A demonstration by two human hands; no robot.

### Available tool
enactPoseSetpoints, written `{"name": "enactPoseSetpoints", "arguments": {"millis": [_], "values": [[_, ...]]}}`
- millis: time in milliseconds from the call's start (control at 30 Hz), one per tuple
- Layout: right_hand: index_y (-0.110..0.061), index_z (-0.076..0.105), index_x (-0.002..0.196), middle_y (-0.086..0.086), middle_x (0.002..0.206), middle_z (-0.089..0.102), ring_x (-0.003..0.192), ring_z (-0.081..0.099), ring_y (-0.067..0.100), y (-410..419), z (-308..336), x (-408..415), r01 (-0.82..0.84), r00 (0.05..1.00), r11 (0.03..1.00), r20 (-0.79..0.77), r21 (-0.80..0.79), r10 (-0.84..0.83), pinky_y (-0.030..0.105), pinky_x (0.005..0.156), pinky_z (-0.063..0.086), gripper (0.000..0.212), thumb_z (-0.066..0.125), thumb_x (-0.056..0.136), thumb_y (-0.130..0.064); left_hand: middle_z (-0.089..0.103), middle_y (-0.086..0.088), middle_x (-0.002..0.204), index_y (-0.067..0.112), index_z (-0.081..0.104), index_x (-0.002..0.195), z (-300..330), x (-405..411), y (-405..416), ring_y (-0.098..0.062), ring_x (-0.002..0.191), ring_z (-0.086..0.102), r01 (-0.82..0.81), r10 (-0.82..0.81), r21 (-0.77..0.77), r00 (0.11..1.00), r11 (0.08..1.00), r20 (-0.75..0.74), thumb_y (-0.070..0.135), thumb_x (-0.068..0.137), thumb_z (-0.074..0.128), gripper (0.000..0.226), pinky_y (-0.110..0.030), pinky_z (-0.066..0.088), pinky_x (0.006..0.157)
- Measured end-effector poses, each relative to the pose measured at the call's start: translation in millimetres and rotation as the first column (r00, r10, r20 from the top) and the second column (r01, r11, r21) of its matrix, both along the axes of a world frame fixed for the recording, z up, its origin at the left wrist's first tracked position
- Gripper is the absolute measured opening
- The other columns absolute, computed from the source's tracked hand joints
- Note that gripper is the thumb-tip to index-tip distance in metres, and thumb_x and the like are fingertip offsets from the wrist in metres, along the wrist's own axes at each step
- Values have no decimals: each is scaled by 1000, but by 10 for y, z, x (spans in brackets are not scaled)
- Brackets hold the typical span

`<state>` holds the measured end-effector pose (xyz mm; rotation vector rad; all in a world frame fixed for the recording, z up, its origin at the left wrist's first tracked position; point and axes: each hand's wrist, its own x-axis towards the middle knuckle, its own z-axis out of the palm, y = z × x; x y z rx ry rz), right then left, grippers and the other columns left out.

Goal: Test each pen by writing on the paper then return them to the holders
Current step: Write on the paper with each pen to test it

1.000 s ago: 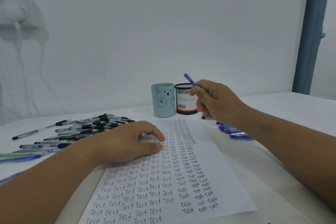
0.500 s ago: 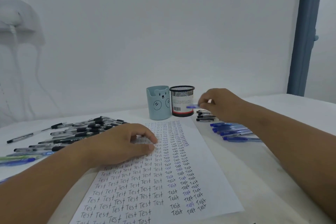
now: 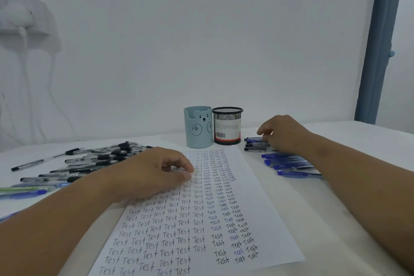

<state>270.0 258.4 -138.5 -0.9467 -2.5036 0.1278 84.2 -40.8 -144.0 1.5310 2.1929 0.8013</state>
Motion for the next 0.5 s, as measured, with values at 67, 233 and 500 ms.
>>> {"name": "enactPoseSetpoints", "arguments": {"millis": [67, 233, 500], "values": [[-18, 76, 108, 0, 108, 72, 90, 61, 15, -2, -15, 1, -8, 1000, 1000, 3, -10, 8, 25, 84, 48, 21, 63, 94, -9, 68, 28, 114, 50, 73, 101, 9, -2, 13, 0, 115, 61, 0, 0, 3, 1000, 1000, -21, 51, 84, 74, 16, -41, 43, 112], [-18, 75, 98, -3, 97, 67, 75, 57, 4, -67, 104, 71, -59, 996, 998, -61, 17, 60, 12, 65, 40, 18, 63, 94, -4, 65, 36, 109, 52, 72, 102, 0, -10, 31, 5, 113, 60, 15, -15, -7, 999, 1000, -36, 54, 83, 72, 19, -38, 43, 112], [-36, 74, 74, -14, 75, 71, 75, 65, 7, -340, 409, 342, -104, 943, 984, 300, -141, 143, 19, 66, 48, 25, 74, 85, -13, 66, 34, 110, 54, 71, 103, -6, -28, 12, 4, 113, 60, 15, -15, -3, 1000, 1000, -15, 60, 74, 70, 30, -36, 42, 112]]}}
